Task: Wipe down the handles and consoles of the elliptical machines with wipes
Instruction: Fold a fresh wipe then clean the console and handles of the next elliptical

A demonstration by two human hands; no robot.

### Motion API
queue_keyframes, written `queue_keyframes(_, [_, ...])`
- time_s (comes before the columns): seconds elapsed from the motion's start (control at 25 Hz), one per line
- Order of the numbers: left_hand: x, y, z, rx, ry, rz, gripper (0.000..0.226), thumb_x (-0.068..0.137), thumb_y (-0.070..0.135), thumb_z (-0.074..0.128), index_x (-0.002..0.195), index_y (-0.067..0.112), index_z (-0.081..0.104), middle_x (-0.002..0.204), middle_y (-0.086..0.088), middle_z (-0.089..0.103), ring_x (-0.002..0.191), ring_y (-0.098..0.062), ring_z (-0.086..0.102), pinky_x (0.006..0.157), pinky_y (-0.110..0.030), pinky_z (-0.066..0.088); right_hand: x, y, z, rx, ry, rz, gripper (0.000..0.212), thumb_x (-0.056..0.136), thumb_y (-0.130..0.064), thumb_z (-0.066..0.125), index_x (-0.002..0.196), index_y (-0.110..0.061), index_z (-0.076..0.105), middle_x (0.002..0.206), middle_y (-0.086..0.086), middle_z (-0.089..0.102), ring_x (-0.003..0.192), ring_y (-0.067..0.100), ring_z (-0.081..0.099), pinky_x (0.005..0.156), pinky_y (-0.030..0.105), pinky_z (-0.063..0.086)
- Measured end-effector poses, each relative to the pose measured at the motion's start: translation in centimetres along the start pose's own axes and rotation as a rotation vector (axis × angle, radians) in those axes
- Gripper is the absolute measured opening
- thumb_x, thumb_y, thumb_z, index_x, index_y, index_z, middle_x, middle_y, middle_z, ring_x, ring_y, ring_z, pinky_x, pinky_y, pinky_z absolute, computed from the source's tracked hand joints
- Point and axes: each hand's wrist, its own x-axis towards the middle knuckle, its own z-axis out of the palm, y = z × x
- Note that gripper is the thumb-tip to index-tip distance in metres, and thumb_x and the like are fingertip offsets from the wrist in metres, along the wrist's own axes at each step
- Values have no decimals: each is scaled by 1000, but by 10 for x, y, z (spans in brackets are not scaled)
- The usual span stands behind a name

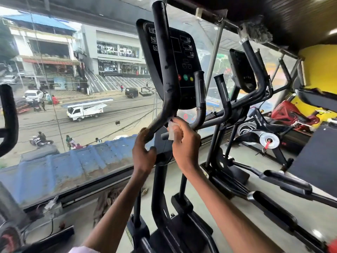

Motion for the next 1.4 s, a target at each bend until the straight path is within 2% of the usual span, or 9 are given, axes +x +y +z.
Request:
queue_keyframes(0.08, [-38,-18,1,-121,77,-204,29,77,19,57,105,17,65,94,0,71,88,-20,66,75,-36,52,-26,20,-12,66,-148,229,22,98,-7,54,109,-14,72,97,2,76,78,9,72,62,18,57])
queue_keyframes(0.16, [-79,-36,7,-205,-50,-413,21,86,30,58,92,13,68,78,-5,72,70,-20,64,67,-35,48,-69,50,-27,47,-272,465,24,98,-8,55,108,-20,72,93,-4,72,69,6,72,48,28,58])
queue_keyframes(0.32, [-154,-69,28,-217,-311,-658,32,100,32,54,90,4,66,69,-8,66,59,-19,58,53,-26,43,-163,95,-74,-31,-425,766,26,91,-6,66,115,-17,72,97,-2,73,79,15,71,68,43,64])
queue_keyframes(0.48, [-227,-95,65,-76,-553,-684,22,93,29,65,86,9,67,69,-3,69,61,-15,62,52,-23,47,-241,113,-151,-62,-373,1047,29,85,-9,68,109,-25,71,98,1,72,90,16,69,83,38,60])
queue_keyframes(0.76, [-383,-71,137,10,-1011,-662,6,88,8,71,87,2,69,67,-8,66,56,-13,58,50,-21,44,-352,105,-315,-141,-180,1231,17,95,3,62,110,-2,70,96,6,71,73,-6,66,67,14,54])
queue_keyframes(1.0, [-553,-7,216,147,-1502,-350,13,69,21,77,72,31,70,60,13,65,58,-3,58,57,-26,48,-459,59,-502,-208,317,1356,8,90,-11,71,90,-18,71,83,4,71,59,-5,61,60,27,52])
queue_keyframes(1.2, [-722,60,264,230,-1606,-69,17,68,12,67,77,21,56,62,10,57,56,0,49,53,-12,35,-542,-7,-645,-301,716,1347,17,70,-39,71,80,-26,73,70,-10,73,63,-1,63,58,20,48])
queue_keyframes(1.32, [-821,105,279,168,-1713,101,17,66,14,60,82,19,56,68,6,58,62,-9,55,57,-15,42,-594,-56,-718,-328,995,1334,11,72,-24,78,82,-19,75,62,-12,71,58,3,61,52,19,46])
queue_keyframes(1.4, [-877,130,283,130,-1838,219,12,65,23,60,77,22,60,73,5,62,70,-15,61,65,-31,51,-619,-83,-754,-311,1085,1321,9,81,-2,76,87,-8,75,60,-12,68,53,-1,56,54,16,44])
